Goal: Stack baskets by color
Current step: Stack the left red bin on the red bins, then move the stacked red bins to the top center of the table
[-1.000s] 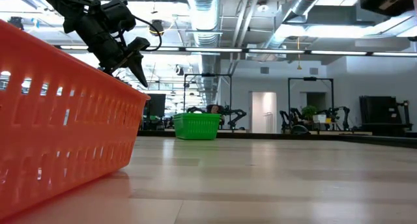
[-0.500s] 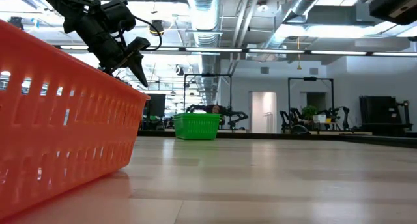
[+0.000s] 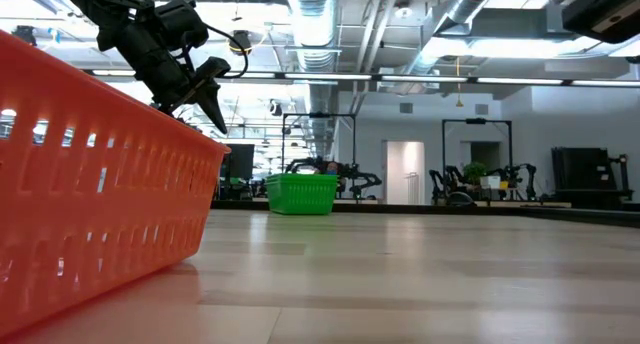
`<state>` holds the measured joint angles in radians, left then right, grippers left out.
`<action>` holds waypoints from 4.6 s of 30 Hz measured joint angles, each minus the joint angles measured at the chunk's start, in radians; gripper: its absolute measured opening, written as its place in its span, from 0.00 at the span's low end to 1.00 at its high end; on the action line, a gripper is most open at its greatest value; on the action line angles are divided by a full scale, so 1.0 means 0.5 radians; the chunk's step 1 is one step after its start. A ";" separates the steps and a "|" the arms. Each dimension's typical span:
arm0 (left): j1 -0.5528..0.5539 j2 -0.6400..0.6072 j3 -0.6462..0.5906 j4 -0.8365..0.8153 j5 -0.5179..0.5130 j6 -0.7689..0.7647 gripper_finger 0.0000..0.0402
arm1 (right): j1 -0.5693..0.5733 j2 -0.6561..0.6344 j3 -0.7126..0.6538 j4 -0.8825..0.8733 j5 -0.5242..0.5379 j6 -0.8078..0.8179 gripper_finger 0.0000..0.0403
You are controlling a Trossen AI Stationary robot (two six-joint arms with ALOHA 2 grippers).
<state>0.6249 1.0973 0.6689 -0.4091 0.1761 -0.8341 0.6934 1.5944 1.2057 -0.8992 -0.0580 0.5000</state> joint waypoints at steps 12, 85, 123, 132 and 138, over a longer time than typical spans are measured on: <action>0.000 0.001 0.000 0.003 -0.003 -0.002 0.56 | 0.001 -0.001 0.000 -0.003 -0.003 0.008 0.01; 0.000 0.001 0.000 0.003 -0.029 0.020 0.56 | -0.383 -0.093 -0.203 -0.015 0.129 -0.060 0.50; 0.000 0.001 0.000 -0.005 0.023 0.108 0.56 | -0.940 0.411 -0.118 0.107 0.286 -0.694 0.02; 0.000 0.001 0.000 0.006 -0.004 0.110 0.56 | -1.687 0.403 -0.169 0.382 0.352 -1.266 0.01; 0.000 0.001 0.000 0.009 -0.039 0.117 0.56 | -2.177 0.403 -0.168 0.652 0.354 -1.435 0.01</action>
<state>0.6250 1.0977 0.6689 -0.4046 0.1565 -0.7758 -0.3949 1.7958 1.1217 -0.5732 0.1192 -0.2175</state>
